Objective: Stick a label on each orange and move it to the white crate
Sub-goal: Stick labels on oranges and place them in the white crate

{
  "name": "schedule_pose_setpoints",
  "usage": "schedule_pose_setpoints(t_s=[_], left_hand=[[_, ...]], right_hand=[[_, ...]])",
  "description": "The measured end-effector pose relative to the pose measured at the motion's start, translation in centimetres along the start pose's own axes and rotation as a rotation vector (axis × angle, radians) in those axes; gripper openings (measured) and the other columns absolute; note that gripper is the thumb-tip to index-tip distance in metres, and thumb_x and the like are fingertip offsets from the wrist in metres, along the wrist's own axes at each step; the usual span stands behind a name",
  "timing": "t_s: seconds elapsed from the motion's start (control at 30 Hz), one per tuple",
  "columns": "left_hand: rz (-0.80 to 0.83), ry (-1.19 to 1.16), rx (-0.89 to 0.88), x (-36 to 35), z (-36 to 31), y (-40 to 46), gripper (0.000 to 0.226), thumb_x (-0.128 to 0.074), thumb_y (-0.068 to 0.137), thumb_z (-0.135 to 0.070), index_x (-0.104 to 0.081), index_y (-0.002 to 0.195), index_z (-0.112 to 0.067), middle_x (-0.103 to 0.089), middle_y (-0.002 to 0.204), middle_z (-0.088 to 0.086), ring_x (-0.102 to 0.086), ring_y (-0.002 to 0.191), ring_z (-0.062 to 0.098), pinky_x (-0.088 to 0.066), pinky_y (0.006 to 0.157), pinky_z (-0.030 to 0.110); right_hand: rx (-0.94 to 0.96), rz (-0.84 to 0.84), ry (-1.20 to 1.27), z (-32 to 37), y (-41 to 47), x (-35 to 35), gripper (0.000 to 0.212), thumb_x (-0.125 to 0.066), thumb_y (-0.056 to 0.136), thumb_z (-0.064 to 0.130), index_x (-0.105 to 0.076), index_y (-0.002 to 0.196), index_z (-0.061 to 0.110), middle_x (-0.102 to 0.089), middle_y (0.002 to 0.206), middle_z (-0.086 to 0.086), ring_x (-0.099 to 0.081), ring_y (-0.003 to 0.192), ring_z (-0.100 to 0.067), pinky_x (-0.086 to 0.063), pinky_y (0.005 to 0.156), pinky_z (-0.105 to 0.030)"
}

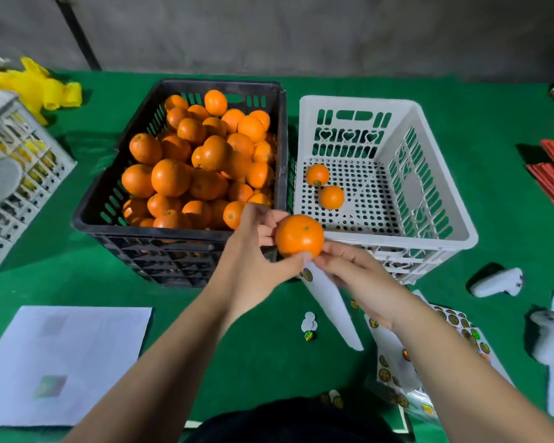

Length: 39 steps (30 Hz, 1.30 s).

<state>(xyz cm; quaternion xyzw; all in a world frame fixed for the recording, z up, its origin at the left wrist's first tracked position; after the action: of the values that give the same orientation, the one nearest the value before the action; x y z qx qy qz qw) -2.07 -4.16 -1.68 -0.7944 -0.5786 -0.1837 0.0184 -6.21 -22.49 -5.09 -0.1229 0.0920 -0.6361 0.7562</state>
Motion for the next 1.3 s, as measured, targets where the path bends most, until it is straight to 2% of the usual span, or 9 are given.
schedule_pose_setpoints(t_s=[0.1, 0.17, 0.23, 0.33, 0.53, 0.63, 0.73, 1.0, 1.3], left_hand=[[0.016, 0.041, -0.006, -1.0, 0.8, -1.3, 0.059, -0.09, 0.075, -0.041, -0.043, 0.111, -0.05, -0.063, 0.129, -0.019, -0.068, 0.112, 0.009, -0.057, 0.095, 0.037], [0.046, 0.077, -0.018, -1.7, 1.1, -1.9, 0.06, -0.087, 0.076, -0.042, -0.045, 0.118, -0.051, -0.062, 0.127, -0.02, -0.066, 0.113, 0.008, -0.056, 0.091, 0.031], [0.074, 0.118, -0.019, -2.2, 1.4, -2.5, 0.063, -0.085, 0.077, -0.046, -0.045, 0.126, -0.05, -0.059, 0.128, -0.023, -0.063, 0.115, 0.007, -0.054, 0.09, 0.027], [0.123, 0.19, -0.024, -2.4, 1.5, -3.2, 0.075, -0.081, 0.079, -0.046, -0.039, 0.139, -0.057, -0.05, 0.134, -0.029, -0.054, 0.124, 0.007, -0.049, 0.098, 0.028], [0.245, 0.052, 0.0, -4.7, 0.5, -3.8, 0.093, -0.079, 0.08, -0.027, -0.032, 0.157, -0.047, -0.06, 0.12, -0.013, -0.062, 0.113, 0.017, -0.052, 0.097, 0.03], [0.262, -0.019, 0.019, -5.5, 0.6, -3.9, 0.097, -0.078, 0.079, -0.024, -0.029, 0.159, -0.047, -0.064, 0.112, -0.013, -0.066, 0.109, 0.016, -0.055, 0.095, 0.034], [0.265, -0.035, 0.072, -5.7, 1.3, -4.0, 0.11, -0.078, 0.077, -0.027, -0.016, 0.162, -0.058, -0.064, 0.124, -0.021, -0.066, 0.11, 0.006, -0.052, 0.096, 0.019], [0.254, -0.041, 0.109, -5.6, 2.4, -3.6, 0.116, -0.083, 0.073, -0.032, -0.012, 0.161, -0.06, -0.066, 0.133, -0.014, -0.065, 0.122, 0.007, -0.054, 0.108, 0.04], [0.256, -0.007, 0.05, -5.1, 0.9, -3.6, 0.127, -0.081, 0.072, -0.038, 0.008, 0.16, -0.06, -0.056, 0.136, -0.021, -0.057, 0.13, 0.005, -0.047, 0.109, 0.032]], right_hand=[[-0.088, 0.069, 0.087, -1.2, -1.2, -0.7, 0.044, -0.067, 0.089, 0.052, -0.073, 0.129, 0.034, -0.072, 0.132, 0.007, -0.062, 0.129, -0.011, -0.039, 0.119, -0.042], [-0.086, 0.035, 0.026, -1.3, -1.8, -1.4, 0.057, -0.07, 0.08, 0.069, -0.069, 0.131, 0.043, -0.068, 0.136, 0.013, -0.06, 0.125, -0.001, -0.039, 0.114, -0.034], [-0.013, -0.192, -0.103, -0.9, -2.3, -1.0, 0.071, -0.068, 0.069, 0.076, -0.056, 0.135, 0.054, -0.051, 0.137, 0.018, -0.051, 0.123, 0.007, -0.039, 0.111, -0.027], [0.351, -0.463, -0.322, 1.4, -3.9, -0.8, 0.052, -0.069, 0.082, 0.058, -0.055, 0.131, 0.048, -0.042, 0.126, 0.012, -0.046, 0.125, 0.001, -0.037, 0.1, -0.013], [0.736, -0.48, -0.681, 4.1, -4.2, -2.2, 0.038, -0.076, 0.094, 0.005, -0.071, 0.131, 0.011, -0.056, 0.12, -0.008, -0.057, 0.116, -0.014, -0.044, 0.099, -0.017], [0.82, -0.513, -0.78, 4.2, -4.5, -2.5, 0.03, -0.075, 0.093, 0.0, -0.077, 0.122, 0.008, -0.063, 0.114, -0.012, -0.064, 0.108, -0.023, -0.055, 0.089, -0.033], [0.877, -0.525, -0.85, 4.2, -4.9, -2.6, 0.021, -0.074, 0.092, 0.002, -0.08, 0.111, 0.006, -0.07, 0.107, -0.013, -0.069, 0.095, -0.033, -0.056, 0.072, -0.045], [0.796, -0.416, -0.881, 5.3, -4.4, -2.8, 0.006, -0.072, 0.093, -0.001, -0.073, 0.098, -0.003, -0.068, 0.1, -0.015, -0.068, 0.088, -0.036, -0.056, 0.067, -0.05], [0.48, -0.391, -0.455, 4.4, -3.3, -1.9, 0.025, -0.082, 0.088, 0.007, -0.075, 0.11, 0.013, -0.072, 0.1, 0.008, -0.068, 0.096, -0.012, -0.056, 0.09, -0.036]])
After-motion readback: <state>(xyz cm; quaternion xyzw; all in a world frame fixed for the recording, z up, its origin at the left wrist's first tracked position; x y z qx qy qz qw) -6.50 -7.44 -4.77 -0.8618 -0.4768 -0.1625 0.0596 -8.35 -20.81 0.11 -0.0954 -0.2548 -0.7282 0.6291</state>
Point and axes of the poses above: each hand's wrist, its own y-axis towards the middle knuckle, its own x-axis out of the back of the hand, z = x × y, the point moved 5 cm from there along y, towards the middle knuckle
